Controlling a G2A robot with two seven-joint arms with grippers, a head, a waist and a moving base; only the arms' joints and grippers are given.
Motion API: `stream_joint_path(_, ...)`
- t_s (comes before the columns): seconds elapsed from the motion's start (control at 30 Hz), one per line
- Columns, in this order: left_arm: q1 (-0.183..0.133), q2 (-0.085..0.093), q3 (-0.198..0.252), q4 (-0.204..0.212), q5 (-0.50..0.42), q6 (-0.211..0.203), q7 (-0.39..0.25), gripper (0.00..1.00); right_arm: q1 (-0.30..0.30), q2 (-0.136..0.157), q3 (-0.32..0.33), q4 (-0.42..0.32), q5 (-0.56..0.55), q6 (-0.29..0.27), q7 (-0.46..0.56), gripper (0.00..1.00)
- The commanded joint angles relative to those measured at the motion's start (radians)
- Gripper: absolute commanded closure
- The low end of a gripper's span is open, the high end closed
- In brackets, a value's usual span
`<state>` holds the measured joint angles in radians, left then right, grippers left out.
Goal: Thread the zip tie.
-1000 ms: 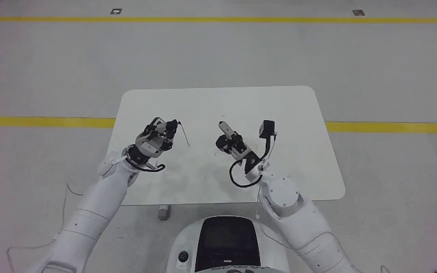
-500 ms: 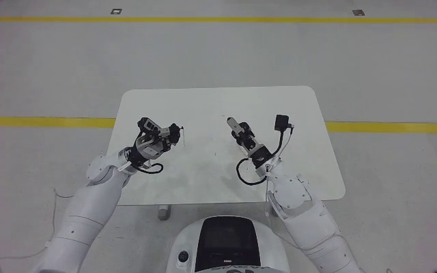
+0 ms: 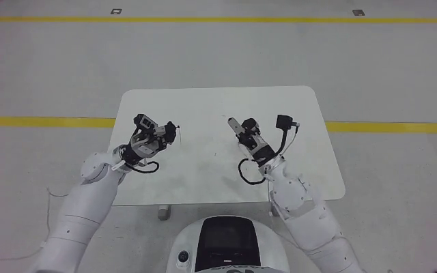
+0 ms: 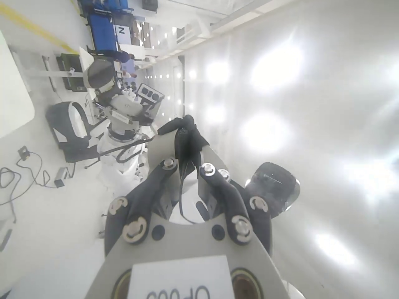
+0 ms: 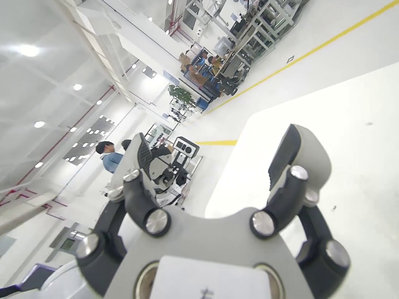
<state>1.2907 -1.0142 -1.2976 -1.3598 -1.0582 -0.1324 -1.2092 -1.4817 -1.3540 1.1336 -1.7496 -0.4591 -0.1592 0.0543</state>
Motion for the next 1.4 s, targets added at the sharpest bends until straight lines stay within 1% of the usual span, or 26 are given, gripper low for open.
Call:
stream_joint_path(0.0, -0.009, 0.002, -0.007, 0.014, 0.008, 0.009, -0.011, 1.00, -0.001, 0.001, 0.003, -0.003, -0.028, 0.009, -0.015, 0.00)
stream_joint_path(0.13, -0.036, 0.001, -0.011, 0.051, -0.032, 0.057, -0.073, 1.00, -0.005, 0.001, 0.010, -0.008, -0.060, 0.022, -0.043, 0.00)
stream_joint_path(0.17, -0.049, 0.001, -0.010, 0.065, -0.042, 0.078, -0.100, 1.00, -0.007, 0.001, 0.013, -0.010, -0.060, 0.025, -0.045, 0.00)
stream_joint_path(0.2, -0.059, 0.001, -0.010, 0.078, -0.039, 0.082, -0.113, 1.00, -0.007, 0.001, 0.013, -0.010, -0.060, 0.025, -0.045, 0.00)
stream_joint_path(0.23, -0.066, 0.002, -0.010, 0.084, -0.030, 0.078, -0.120, 1.00, -0.007, 0.001, 0.013, -0.010, -0.060, 0.025, -0.045, 0.00)
stream_joint_path(1.37, -0.066, 0.002, -0.010, 0.084, -0.030, 0.078, -0.120, 1.00, -0.007, 0.001, 0.013, -0.010, -0.060, 0.025, -0.045, 0.00)
